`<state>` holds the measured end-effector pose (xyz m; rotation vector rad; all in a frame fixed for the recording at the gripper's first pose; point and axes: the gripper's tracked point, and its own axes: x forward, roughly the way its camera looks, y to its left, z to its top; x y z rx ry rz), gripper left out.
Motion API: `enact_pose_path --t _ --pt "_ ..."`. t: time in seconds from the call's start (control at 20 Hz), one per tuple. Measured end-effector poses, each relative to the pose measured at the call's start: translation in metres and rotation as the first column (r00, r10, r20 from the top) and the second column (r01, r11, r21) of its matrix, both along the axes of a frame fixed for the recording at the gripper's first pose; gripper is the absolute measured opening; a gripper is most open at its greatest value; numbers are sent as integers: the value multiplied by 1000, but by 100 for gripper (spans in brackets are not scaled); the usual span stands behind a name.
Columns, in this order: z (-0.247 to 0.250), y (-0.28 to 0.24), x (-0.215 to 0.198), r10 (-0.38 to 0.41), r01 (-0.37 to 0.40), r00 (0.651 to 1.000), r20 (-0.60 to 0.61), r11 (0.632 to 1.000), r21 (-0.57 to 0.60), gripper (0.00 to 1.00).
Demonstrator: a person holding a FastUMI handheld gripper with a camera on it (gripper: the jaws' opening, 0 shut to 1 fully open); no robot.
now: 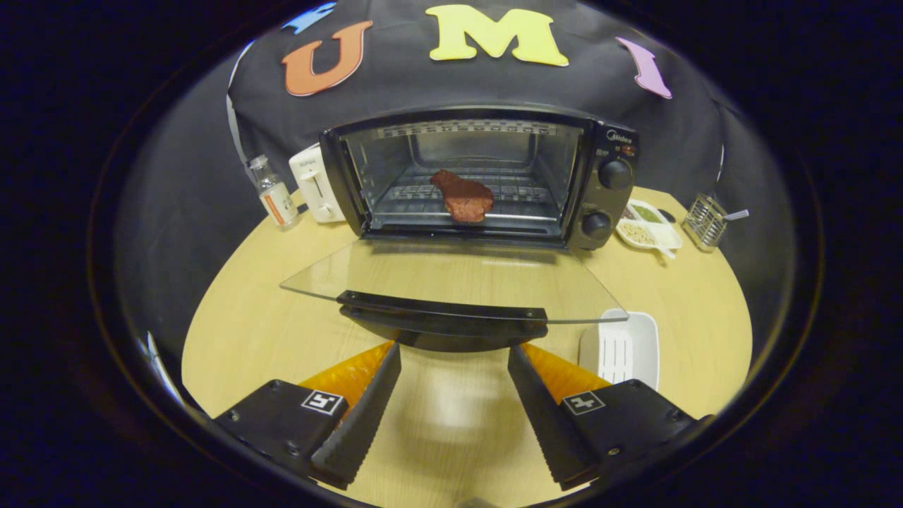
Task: Open the toaster oven, put the food inside, and close the toaster oven door.
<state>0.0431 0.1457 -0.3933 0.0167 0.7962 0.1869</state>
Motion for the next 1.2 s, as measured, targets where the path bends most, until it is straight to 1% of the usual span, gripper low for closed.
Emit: enact_pose_path --t 0.1,0.15,0.25,0.35,0.45,0.55,0.7,0.9,1.2 --pt "12 1 8 7 -7 1000 16 1000 -4 98" --pt "18 -3 13 -2 3 1000 24 1000 -14 98" --pt "32 -1 24 -17 16 999 32 1000 6 98" --pt "46 1 37 -15 15 999 50 1000 6 98" --pt "64 5 49 -7 7 997 80 1000 7 98" --pt "81 8 64 -20 16 993 116 999 35 98" --pt "102 5 78 -29 25 988 155 999 26 98" --pt "108 -3 78 -31 28 987 159 999 22 98" --pt "117 -29 63 -77 69 983 168 996 49 98"
